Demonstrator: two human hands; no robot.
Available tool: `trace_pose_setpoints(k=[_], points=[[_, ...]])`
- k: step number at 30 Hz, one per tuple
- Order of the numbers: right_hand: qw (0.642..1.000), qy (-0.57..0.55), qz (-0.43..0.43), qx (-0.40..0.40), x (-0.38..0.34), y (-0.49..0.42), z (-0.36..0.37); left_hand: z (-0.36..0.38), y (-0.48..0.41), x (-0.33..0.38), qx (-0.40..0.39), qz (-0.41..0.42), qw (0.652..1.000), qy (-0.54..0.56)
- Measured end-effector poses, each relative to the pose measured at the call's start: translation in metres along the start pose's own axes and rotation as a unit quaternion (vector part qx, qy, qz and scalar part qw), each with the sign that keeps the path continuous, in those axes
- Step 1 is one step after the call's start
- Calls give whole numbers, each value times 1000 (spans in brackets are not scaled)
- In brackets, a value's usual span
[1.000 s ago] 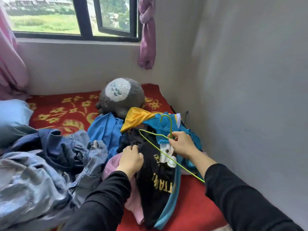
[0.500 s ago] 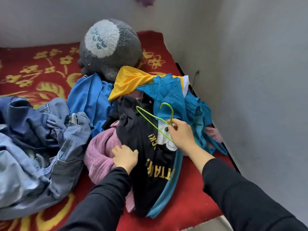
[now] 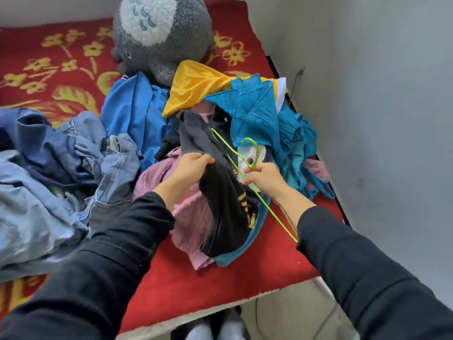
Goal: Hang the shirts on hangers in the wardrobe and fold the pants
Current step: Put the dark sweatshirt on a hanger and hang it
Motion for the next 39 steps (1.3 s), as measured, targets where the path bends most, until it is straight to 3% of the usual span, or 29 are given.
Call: trace_pose_setpoints(k=[4,9,13,17,21,24,25,28,31,36,39], points=[[989,-100,19,-103,-29,32,23,-9,33,71,-61,53,994,77],[986,-151,-56,-42,-105,60,-1,-46,70,144,-25,126,988,89],[985,-118,-122,-15,-187,86,-39,-89,99,183,-4,132,978,162],[975,-87,-206,-10,-279,126,-66,-123,134,223,-21,166,977,134],[957,-95,-273,-31,-353,170,-76,-155,172,273,-46,237,961,137],[943,-105,-314,-31,-394,200,-87,-174,204,310,-69,341,929,125],[938,-110,-328,-37,-405,209,-88,-180,217,322,-58,387,915,96],[925,-112,-360,-42,-430,229,-85,-213,252,355,82,486,870,15],[920,-118,-373,-37,-443,234,-83,-239,271,382,128,488,863,28],[919,-86,-384,17,-441,229,-73,-260,272,399,175,410,895,22],[927,-102,-361,-13,-418,220,-52,-262,258,381,215,341,915,29]])
Point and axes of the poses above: each hand's wrist, its own y-axis away from the middle knuckle, its own z-axis out of the palm, x = y × z, the point moved 10 cm from there along -y, towards the middle knuckle, and after that the axes turned 2 degrees about x, right-handed, at the moved point
